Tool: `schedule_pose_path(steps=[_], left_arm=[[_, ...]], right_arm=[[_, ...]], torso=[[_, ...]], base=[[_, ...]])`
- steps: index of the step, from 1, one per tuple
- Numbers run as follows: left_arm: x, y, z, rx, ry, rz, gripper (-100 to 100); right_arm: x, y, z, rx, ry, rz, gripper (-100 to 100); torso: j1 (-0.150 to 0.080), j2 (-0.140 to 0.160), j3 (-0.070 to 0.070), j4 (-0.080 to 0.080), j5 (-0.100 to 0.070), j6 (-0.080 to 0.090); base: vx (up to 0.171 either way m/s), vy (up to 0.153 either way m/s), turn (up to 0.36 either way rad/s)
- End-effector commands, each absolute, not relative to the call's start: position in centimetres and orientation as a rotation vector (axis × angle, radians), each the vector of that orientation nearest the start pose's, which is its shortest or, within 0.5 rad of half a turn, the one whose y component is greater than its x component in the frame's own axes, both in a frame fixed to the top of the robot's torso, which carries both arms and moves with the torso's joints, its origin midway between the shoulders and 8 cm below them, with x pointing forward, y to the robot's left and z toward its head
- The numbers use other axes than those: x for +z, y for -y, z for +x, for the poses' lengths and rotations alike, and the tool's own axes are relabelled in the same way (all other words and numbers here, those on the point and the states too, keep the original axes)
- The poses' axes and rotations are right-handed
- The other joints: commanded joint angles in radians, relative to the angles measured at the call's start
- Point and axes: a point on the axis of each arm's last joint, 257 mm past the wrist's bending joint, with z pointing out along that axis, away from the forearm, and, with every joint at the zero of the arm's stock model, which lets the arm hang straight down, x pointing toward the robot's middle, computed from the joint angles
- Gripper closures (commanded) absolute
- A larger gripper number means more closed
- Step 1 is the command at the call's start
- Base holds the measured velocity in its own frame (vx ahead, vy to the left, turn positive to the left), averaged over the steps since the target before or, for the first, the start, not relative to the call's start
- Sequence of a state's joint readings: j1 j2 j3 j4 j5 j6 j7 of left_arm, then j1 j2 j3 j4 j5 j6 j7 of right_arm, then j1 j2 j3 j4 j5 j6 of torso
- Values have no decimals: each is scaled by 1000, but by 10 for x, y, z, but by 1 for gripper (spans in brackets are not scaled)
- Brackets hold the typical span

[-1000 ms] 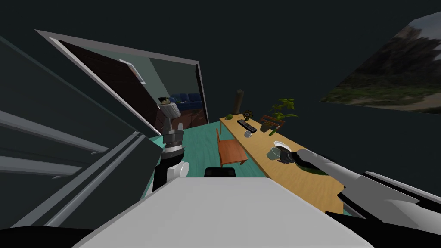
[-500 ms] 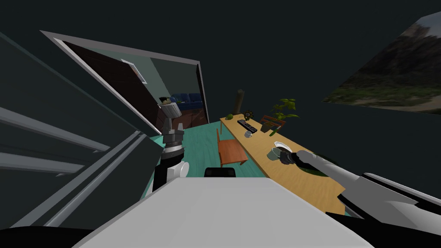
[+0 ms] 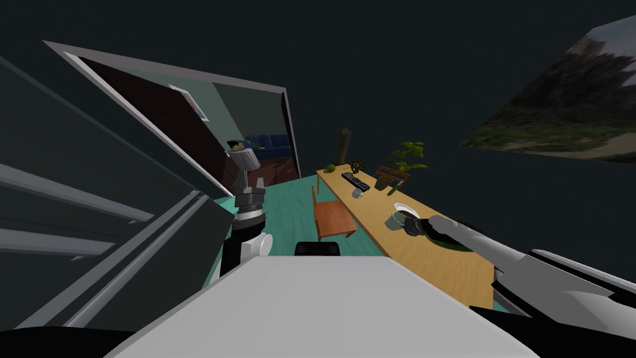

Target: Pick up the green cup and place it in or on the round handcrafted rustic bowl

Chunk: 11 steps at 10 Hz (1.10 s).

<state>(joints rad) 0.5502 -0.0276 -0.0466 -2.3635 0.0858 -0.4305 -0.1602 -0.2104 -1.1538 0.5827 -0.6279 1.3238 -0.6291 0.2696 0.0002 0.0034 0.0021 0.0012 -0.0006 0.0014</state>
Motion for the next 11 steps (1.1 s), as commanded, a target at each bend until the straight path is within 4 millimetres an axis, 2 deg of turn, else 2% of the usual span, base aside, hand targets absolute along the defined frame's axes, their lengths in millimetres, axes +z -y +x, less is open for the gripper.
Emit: schedule_pose_path(steps=[1,2,3,4,6,7,8,11], left_arm=[[32,-281,336,-1231,-605,-701,0],[32,-281,336,-1231,-605,-701,0],[32,-281,336,-1231,-605,-701,0],[32,-281,336,-1231,-605,-701,0],[32,-281,336,-1231,-605,-701,0],[32,-281,336,-1231,-605,-701,0],[32,-281,336,-1231,-605,-701,0],[32,-281,336,-1231,-605,-701,0]], right_arm=[[-401,676,311,-497,-2506,-1336,0],[-376,693,321,-551,-2486,-1324,100],[-376,693,321,-551,-2486,-1324,100],[-356,705,326,-587,-2473,-1323,100],[-334,717,329,-621,-2461,-1328,100],[-334,717,329,-621,-2461,-1328,100],[-323,723,330,-637,-2456,-1333,100],[-323,723,330,-637,-2456,-1333,100]], torso=[[0,0,0,0,0,0],[-1,0,0,0,0,0],[2,0,1,1,2,0],[3,0,0,1,2,-1],[8,1,1,2,5,0],[6,2,2,2,4,1],[5,2,2,2,3,0],[3,2,2,2,4,-1]], base=[[0,0,0],[2,31,-3],[0,35,-12],[-1,82,47],[1,62,-30],[1,42,-22],[1,23,-23],[-1,3,20]])
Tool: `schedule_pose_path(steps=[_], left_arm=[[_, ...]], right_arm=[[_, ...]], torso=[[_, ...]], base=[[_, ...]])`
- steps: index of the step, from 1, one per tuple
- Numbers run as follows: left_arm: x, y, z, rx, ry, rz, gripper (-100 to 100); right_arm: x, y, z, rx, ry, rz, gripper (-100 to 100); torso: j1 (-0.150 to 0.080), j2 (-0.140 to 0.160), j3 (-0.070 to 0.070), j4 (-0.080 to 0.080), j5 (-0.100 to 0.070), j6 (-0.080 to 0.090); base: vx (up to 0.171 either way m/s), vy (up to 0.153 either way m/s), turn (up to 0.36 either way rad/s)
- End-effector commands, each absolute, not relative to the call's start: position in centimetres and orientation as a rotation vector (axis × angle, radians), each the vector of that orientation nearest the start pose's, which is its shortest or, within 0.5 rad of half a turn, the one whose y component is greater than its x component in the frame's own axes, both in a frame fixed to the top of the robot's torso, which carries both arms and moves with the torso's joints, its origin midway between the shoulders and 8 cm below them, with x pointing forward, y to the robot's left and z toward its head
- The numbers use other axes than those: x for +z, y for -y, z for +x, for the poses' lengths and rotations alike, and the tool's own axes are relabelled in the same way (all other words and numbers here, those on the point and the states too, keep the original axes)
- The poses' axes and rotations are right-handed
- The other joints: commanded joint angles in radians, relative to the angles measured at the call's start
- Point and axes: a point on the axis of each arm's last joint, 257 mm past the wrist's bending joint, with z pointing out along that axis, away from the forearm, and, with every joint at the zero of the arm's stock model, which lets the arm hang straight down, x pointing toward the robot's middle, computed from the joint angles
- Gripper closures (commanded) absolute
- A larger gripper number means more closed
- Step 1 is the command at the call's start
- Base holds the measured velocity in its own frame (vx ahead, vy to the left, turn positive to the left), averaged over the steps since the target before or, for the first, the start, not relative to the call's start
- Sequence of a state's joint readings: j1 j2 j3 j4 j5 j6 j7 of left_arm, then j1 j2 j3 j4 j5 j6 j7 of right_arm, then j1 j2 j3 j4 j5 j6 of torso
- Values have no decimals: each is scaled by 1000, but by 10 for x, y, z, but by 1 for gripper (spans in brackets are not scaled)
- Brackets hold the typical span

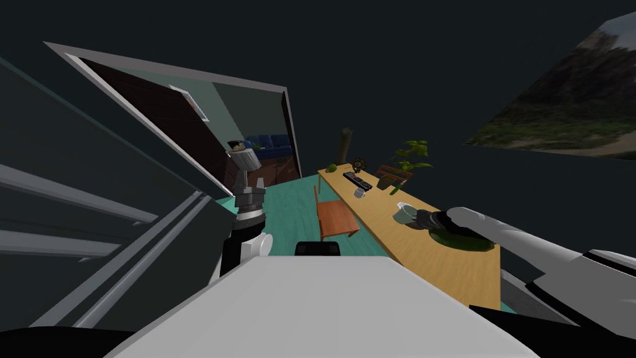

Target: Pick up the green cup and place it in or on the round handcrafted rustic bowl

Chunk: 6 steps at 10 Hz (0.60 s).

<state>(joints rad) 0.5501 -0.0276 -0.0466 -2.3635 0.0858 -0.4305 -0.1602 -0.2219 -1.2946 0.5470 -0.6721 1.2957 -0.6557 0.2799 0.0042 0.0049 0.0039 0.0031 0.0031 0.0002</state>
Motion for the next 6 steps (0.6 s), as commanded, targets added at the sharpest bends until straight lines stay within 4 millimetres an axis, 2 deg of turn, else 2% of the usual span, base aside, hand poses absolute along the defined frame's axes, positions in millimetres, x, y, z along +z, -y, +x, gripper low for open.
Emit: schedule_pose_path(steps=[1,6], left_arm=[[32,-281,336,-1231,-605,-701,0],[32,-281,336,-1231,-605,-701,0]], right_arm=[[-323,723,330,-637,-2456,-1333,100],[-323,723,330,-637,-2456,-1333,100]], torso=[[0,0,0,0,0,0],[2,1,1,1,2,0]], base=[[-2,23,37],[1,9,-12]])
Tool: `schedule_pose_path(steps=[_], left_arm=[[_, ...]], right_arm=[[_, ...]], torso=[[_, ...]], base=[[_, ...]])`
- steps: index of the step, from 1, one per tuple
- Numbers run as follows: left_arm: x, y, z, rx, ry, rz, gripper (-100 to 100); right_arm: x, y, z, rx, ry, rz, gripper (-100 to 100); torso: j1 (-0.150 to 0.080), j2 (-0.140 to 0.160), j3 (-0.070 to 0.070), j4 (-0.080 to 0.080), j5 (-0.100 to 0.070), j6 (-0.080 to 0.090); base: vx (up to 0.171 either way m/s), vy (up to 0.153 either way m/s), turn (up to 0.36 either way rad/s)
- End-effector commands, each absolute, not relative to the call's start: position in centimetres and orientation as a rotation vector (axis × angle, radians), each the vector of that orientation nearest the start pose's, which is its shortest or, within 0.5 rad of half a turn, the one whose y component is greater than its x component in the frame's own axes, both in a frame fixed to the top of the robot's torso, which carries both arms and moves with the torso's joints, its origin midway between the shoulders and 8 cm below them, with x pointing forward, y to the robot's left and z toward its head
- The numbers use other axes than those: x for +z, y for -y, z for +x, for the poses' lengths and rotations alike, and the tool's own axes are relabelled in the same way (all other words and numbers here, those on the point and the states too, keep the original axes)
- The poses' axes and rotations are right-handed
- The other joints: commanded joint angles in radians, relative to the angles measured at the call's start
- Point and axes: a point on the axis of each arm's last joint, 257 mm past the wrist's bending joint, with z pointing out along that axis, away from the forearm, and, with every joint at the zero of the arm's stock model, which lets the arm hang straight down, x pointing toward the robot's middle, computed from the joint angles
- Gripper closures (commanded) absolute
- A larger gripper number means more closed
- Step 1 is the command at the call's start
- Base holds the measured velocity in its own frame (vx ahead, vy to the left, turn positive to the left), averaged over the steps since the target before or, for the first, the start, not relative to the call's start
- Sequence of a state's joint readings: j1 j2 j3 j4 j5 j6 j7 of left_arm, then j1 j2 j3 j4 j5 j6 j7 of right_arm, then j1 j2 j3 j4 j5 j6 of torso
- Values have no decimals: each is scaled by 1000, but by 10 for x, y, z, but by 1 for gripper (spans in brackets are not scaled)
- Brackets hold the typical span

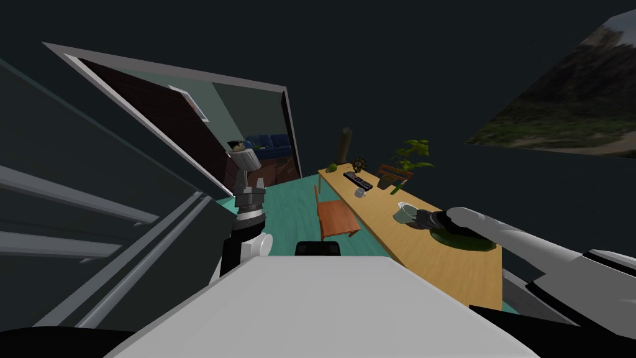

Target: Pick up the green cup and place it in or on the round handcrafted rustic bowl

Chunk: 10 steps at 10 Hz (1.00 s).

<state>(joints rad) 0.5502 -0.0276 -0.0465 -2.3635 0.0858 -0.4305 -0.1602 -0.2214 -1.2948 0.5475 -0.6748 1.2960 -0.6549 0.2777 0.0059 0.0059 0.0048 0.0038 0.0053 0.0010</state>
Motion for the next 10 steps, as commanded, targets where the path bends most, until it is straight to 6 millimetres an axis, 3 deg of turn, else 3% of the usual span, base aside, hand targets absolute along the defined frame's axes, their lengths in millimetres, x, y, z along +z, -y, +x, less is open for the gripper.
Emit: schedule_pose_path(steps=[1,4,7,8,10], left_arm=[[32,-281,336,-1231,-605,-701,0],[32,-281,336,-1231,-605,-701,0],[32,-281,336,-1231,-605,-701,0],[32,-281,336,-1231,-605,-701,0],[32,-281,336,-1231,-605,-701,0]], right_arm=[[-308,743,318,-680,-2485,-1352,100],[-283,771,301,-745,-2527,-1375,100],[-275,778,296,-762,-2538,-1380,100],[-254,796,284,-808,-2569,-1395,100],[-254,796,284,-808,-2569,-1395,100]], torso=[[0,0,0,0,0,0],[-5,2,1,0,2,5],[-10,5,3,0,2,10],[-11,5,3,0,1,10],[-11,6,3,1,2,10]], base=[[0,-7,5],[-1,-13,20],[0,-3,-6],[-1,-4,13],[-1,-4,13]])
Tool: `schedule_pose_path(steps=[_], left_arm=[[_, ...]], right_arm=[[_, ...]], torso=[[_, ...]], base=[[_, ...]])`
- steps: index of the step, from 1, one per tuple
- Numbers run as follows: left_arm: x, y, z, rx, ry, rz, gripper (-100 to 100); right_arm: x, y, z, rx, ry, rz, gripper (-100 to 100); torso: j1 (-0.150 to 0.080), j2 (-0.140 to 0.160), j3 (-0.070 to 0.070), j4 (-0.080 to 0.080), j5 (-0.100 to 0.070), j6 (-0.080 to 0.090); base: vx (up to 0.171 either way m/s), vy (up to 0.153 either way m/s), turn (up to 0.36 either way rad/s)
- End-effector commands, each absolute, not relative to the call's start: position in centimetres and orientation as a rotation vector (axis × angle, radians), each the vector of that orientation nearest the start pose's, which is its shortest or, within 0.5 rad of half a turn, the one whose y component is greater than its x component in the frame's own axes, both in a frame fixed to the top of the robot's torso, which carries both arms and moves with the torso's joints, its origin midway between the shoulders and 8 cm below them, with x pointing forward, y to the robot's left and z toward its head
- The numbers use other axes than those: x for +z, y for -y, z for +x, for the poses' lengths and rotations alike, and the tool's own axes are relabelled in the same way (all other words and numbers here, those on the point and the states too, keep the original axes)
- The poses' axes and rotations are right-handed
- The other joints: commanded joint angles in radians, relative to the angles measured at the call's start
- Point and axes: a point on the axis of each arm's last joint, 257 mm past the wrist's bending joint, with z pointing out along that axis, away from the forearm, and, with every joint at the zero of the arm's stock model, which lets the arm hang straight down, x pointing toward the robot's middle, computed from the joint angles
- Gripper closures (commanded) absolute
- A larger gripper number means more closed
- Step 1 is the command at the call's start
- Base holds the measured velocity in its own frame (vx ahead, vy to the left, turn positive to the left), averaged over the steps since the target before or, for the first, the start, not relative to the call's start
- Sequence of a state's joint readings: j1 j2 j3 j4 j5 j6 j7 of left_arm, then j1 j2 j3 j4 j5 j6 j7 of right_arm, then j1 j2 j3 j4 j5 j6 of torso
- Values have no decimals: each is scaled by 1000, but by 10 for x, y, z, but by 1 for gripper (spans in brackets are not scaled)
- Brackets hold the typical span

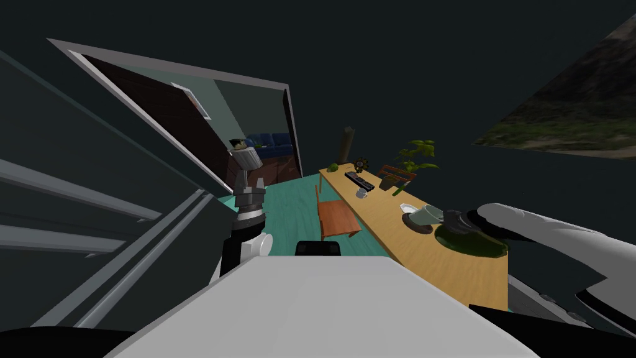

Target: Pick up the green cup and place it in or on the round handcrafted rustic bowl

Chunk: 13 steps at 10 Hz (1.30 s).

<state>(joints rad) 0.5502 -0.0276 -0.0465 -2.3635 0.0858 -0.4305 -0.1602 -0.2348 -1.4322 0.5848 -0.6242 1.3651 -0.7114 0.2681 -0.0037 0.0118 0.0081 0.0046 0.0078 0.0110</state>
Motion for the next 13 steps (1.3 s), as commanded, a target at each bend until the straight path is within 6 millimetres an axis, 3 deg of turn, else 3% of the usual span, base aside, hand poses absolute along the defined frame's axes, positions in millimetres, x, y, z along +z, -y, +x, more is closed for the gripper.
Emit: schedule_pose_path(steps=[1,2,4,13], left_arm=[[32,-281,336,-1231,-605,-701,0],[32,-281,336,-1231,-605,-701,0],[32,-281,336,-1231,-605,-701,0],[32,-281,336,-1231,-605,-701,0]], right_arm=[[-237,807,276,-834,-2591,-1409,100],[-237,807,276,-834,-2591,-1409,100],[-218,813,270,-840,-2610,-1433,100],[-214,812,270,-835,-2613,-1438,100]], torso=[[0,0,0,0,0,0],[1,0,0,0,2,0],[1,0,0,0,2,0],[5,0,1,1,4,-1]], base=[[0,-4,11],[-1,-7,20],[-1,-6,16],[0,0,1]])
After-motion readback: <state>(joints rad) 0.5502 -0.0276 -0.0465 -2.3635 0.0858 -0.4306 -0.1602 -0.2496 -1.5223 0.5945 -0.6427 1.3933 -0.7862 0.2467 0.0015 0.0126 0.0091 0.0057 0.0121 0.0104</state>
